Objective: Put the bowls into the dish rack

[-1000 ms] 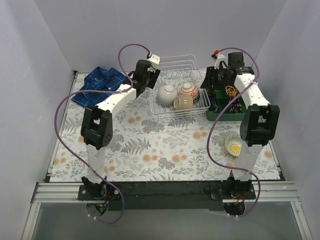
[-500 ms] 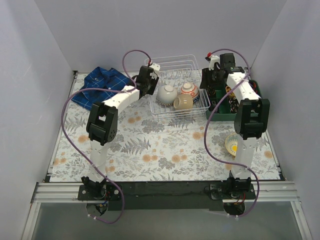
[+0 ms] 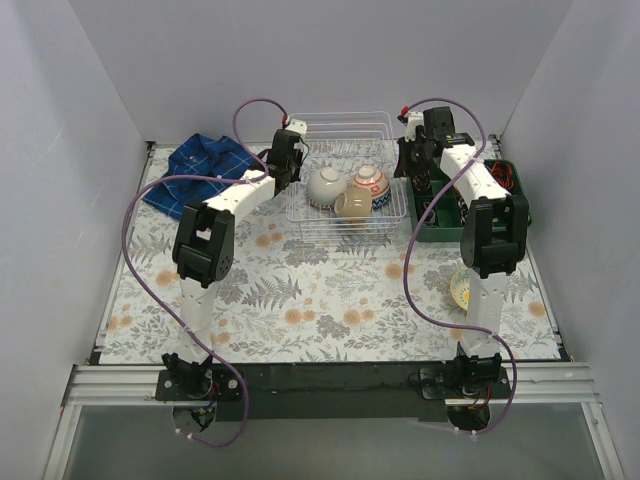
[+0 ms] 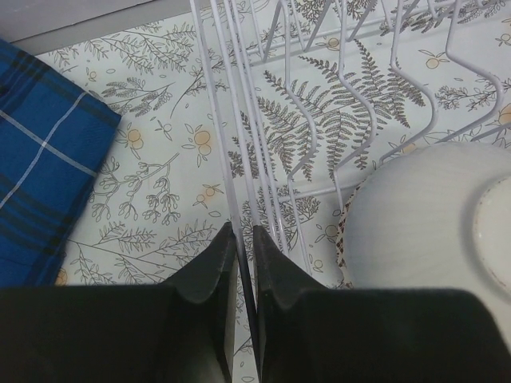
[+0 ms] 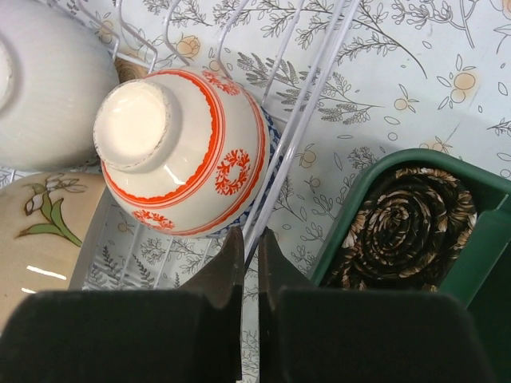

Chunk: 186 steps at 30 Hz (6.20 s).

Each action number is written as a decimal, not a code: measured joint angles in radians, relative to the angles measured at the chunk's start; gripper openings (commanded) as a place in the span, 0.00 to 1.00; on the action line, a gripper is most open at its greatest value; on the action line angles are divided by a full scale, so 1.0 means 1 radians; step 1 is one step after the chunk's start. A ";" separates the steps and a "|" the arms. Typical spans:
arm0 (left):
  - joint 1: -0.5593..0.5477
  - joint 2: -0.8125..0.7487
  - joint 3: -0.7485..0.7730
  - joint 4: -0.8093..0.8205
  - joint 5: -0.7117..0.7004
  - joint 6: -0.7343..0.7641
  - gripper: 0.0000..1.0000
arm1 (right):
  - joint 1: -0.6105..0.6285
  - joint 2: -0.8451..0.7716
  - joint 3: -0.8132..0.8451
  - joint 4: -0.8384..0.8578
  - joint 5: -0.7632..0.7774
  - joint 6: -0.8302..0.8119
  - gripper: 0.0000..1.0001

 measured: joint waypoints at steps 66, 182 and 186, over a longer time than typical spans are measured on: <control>-0.023 -0.189 -0.212 -0.037 -0.070 0.011 0.00 | 0.117 -0.161 -0.192 -0.006 0.136 0.022 0.01; -0.040 -0.001 0.102 -0.347 0.910 0.306 0.33 | 0.152 -0.279 -0.444 -0.126 -0.348 -0.227 0.23; -0.040 0.000 0.108 -0.361 0.954 0.305 0.32 | 0.151 -0.279 -0.448 -0.134 -0.330 -0.236 0.34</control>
